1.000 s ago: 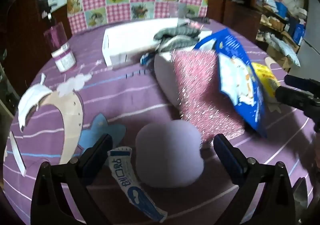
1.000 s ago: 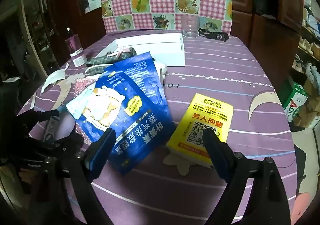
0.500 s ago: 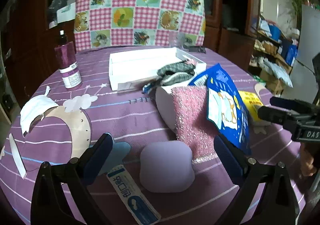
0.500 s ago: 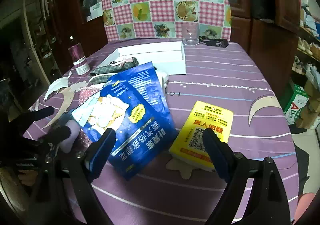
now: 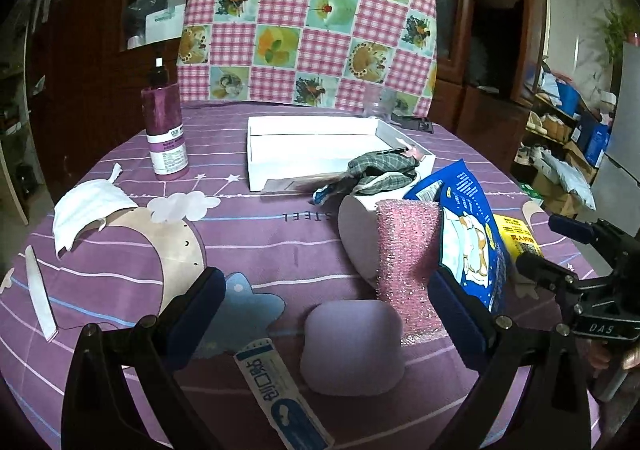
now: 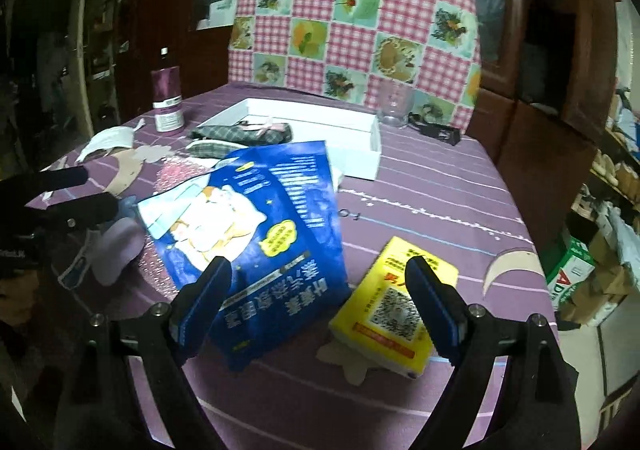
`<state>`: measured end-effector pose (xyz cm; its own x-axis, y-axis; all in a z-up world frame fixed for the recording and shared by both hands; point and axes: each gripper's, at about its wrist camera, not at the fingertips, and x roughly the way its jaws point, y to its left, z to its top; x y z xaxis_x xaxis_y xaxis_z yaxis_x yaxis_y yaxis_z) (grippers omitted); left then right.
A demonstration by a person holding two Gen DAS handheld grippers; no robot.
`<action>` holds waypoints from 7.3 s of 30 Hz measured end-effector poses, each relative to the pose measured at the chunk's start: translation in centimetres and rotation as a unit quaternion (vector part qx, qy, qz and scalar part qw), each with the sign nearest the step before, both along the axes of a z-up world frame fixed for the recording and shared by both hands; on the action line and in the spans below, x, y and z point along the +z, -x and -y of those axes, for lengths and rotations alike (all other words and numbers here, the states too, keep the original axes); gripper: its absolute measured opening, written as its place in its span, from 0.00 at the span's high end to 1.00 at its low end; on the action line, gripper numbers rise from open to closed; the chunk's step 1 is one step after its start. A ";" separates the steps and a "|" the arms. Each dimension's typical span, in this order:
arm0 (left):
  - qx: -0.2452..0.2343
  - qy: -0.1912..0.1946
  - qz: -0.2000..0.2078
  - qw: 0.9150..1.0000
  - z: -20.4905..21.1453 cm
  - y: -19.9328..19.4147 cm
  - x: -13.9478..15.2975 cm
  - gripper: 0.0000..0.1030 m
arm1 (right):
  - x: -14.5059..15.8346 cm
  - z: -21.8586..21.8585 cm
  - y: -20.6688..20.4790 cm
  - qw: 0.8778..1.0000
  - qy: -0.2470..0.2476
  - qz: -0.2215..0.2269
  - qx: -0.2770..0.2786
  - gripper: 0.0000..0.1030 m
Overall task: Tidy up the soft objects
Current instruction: 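Move both tools toward the pink pad and yellow card on the table, then grasp the pink glittery pad with left tool while right tool grasps yellow card, then carry the pink pad and yellow card over the white box tray, then lower pad and card into the tray and open both tools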
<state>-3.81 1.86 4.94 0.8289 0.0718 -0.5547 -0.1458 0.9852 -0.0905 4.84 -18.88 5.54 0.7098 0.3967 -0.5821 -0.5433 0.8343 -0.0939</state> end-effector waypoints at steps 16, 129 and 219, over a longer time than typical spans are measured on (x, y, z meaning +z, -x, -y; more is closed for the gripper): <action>0.017 -0.014 -0.002 1.000 0.0 0.0 -0.1 0.00 | 0.1 0.3 0.0 1.000 -0.012 -0.003 0.007 0.14; -0.173 0.082 -0.217 0.957 1.6 -8.5 0.1 0.80 | -1.9 3.1 -10.2 0.945 -0.030 -0.266 -0.185 0.22; -0.061 0.256 -0.240 0.935 -9.5 -30.0 -3.5 0.86 | -0.6 -10.3 -27.3 0.959 -0.062 -0.275 -0.031 0.16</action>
